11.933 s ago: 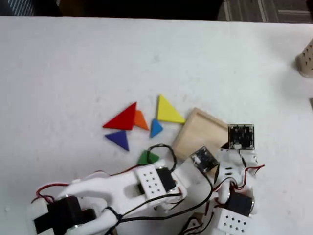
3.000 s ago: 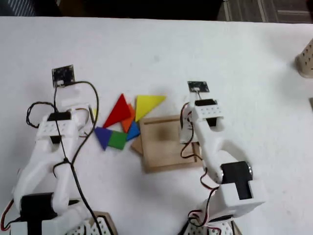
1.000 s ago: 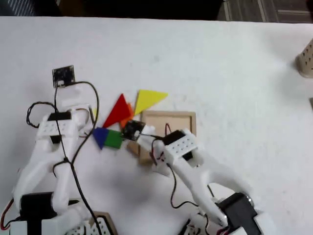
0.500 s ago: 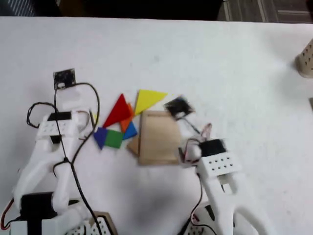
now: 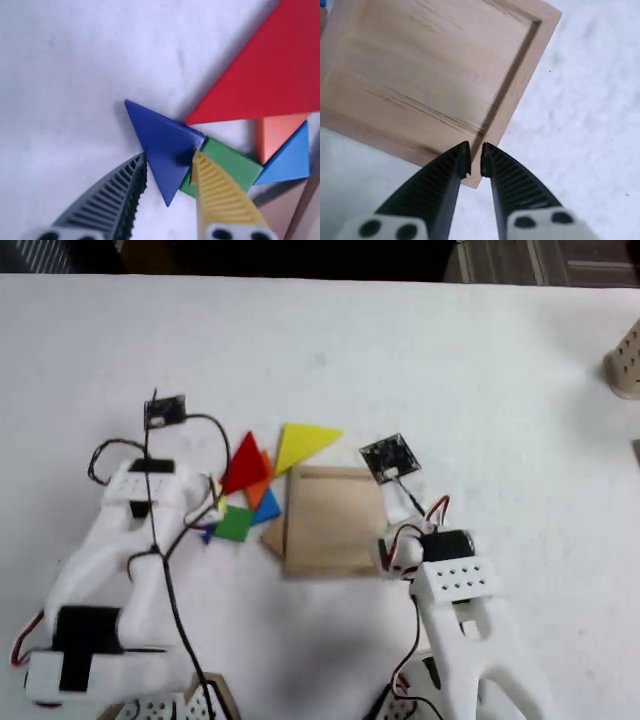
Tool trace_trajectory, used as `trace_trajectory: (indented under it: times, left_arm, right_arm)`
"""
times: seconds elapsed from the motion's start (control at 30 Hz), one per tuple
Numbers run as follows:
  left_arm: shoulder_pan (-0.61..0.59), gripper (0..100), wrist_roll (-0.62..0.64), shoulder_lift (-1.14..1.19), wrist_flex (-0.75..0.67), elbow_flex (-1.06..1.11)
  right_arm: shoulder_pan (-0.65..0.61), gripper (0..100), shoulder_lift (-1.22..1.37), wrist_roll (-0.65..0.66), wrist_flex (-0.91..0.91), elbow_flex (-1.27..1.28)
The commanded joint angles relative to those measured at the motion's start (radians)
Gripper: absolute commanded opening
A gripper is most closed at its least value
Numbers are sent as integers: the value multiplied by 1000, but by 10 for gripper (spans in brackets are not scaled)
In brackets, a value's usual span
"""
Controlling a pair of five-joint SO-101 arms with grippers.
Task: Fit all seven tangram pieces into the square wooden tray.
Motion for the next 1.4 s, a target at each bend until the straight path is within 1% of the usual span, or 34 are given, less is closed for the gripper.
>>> trace_trajectory:
  times: [0.0, 0.17, 0.23, 0.33, 0.43, 0.67, 0.77, 0.9, 0.97, 1.17, 1.37]
  left_arm:
    - [18, 177, 17, 74, 49, -121]
    - [-28, 182, 17, 124, 60, -186]
    - [-42, 220, 25, 125, 60, -184]
    - [-65, 309, 129, 130, 84, -175]
    - [-67, 366, 189, 128, 101, -173]
    - [-61, 361, 206, 131, 94, -176]
    - [-61, 347, 255, 133, 94, -172]
    - [-62, 290, 253, 134, 84, -175]
    - [-67, 287, 253, 134, 64, -167]
    - [-62, 288, 253, 163, 68, -178]
    - [-70, 306, 253, 272, 163, -305]
  right_arm:
    - [5, 44, -28, -2, -16, -6]
    - [-19, 43, -28, -2, -16, -5]
    - [-33, 42, -28, -2, -16, -5]
    - [-36, 42, -28, -2, -16, -3]
    - [-36, 42, -28, -2, -16, 3]
    - [-38, 42, -28, -2, -16, 6]
    - [-36, 43, -28, -2, -16, 6]
    - [-35, 44, -28, -5, -18, 6]
    - [-35, 44, -28, -6, -18, 6]
    - [-36, 44, -28, -6, -18, 5]
    - [-36, 45, -28, -3, -18, 5]
